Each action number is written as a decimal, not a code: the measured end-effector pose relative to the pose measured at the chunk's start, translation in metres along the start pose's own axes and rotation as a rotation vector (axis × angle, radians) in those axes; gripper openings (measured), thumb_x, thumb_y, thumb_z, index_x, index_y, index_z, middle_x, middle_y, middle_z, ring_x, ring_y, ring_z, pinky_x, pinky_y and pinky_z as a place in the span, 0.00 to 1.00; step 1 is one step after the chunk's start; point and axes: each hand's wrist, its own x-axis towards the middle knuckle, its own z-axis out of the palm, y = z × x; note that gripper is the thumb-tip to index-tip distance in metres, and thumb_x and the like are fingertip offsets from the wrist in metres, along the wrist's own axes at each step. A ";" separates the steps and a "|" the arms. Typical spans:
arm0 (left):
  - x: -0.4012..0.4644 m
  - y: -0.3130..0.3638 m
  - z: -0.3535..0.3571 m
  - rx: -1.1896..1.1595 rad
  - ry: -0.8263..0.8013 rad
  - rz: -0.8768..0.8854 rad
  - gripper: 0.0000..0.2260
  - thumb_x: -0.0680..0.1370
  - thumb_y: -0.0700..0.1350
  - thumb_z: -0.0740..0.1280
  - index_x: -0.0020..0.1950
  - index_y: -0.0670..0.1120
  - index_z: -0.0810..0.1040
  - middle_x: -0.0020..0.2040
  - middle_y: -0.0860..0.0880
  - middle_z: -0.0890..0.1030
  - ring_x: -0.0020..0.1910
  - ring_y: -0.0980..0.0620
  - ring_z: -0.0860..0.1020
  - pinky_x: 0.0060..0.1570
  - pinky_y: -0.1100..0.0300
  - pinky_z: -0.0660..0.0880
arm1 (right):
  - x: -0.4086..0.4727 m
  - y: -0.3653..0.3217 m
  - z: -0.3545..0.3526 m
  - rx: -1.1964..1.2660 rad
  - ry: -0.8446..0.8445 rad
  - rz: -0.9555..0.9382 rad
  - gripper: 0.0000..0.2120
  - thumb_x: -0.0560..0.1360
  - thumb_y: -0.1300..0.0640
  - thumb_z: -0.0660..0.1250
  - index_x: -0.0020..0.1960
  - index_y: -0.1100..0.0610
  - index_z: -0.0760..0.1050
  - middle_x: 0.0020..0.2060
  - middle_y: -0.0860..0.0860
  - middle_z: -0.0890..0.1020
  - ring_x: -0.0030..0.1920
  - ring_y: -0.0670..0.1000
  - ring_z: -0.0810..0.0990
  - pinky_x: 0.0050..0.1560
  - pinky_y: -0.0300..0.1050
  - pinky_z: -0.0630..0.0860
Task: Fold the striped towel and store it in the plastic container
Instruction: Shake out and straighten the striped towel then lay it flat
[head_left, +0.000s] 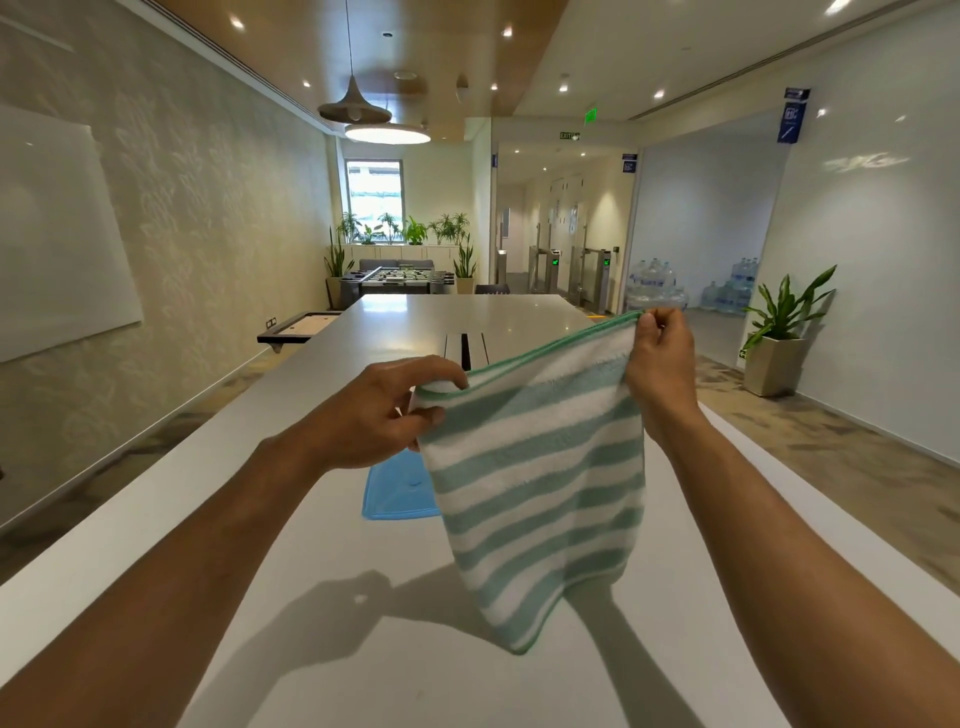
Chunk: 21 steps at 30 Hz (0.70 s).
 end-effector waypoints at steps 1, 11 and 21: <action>0.000 0.000 0.000 0.027 -0.009 -0.008 0.12 0.77 0.35 0.66 0.54 0.52 0.76 0.52 0.50 0.77 0.41 0.46 0.80 0.34 0.53 0.82 | -0.001 0.001 0.000 0.001 0.011 -0.005 0.09 0.84 0.53 0.53 0.55 0.55 0.69 0.47 0.48 0.74 0.51 0.51 0.73 0.50 0.45 0.68; 0.004 0.001 -0.014 -0.011 0.314 -0.086 0.14 0.71 0.57 0.69 0.39 0.46 0.78 0.36 0.42 0.79 0.38 0.39 0.78 0.37 0.46 0.75 | -0.013 -0.001 -0.003 -0.027 0.075 -0.178 0.08 0.84 0.55 0.52 0.55 0.58 0.67 0.40 0.42 0.71 0.40 0.40 0.71 0.38 0.23 0.68; 0.010 -0.001 -0.004 -0.403 0.553 -0.280 0.12 0.73 0.36 0.71 0.48 0.52 0.77 0.44 0.42 0.81 0.46 0.48 0.78 0.49 0.52 0.78 | -0.035 0.005 -0.002 -0.060 0.107 -0.376 0.10 0.79 0.70 0.55 0.60 0.65 0.64 0.37 0.43 0.69 0.35 0.39 0.73 0.34 0.26 0.69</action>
